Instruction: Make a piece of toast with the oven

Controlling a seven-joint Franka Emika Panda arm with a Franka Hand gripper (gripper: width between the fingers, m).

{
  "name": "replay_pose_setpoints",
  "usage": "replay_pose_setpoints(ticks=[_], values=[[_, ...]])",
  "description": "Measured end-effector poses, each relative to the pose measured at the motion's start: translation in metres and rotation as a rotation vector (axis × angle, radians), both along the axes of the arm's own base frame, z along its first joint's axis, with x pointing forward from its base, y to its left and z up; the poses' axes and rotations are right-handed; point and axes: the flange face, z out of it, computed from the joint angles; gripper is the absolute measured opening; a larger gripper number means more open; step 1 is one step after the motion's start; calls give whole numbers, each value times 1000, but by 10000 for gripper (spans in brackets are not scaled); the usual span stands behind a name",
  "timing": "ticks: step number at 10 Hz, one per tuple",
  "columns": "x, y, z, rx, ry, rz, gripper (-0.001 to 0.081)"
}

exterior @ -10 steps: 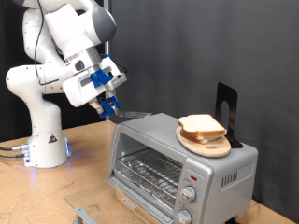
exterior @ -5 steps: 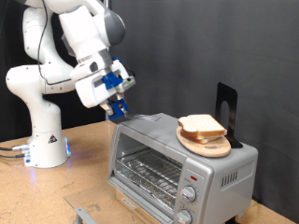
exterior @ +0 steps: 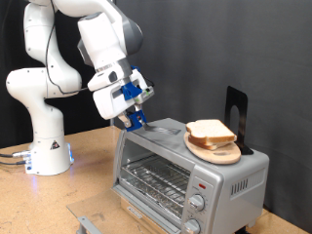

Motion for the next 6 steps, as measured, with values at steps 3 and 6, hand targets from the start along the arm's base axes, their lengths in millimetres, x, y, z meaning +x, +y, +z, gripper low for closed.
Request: replay_pose_setpoints(ticks=[3, 6], values=[[6, 6, -4, -1, -1, 8, 490], [9, 9, -1, 15, -9, 9, 490]])
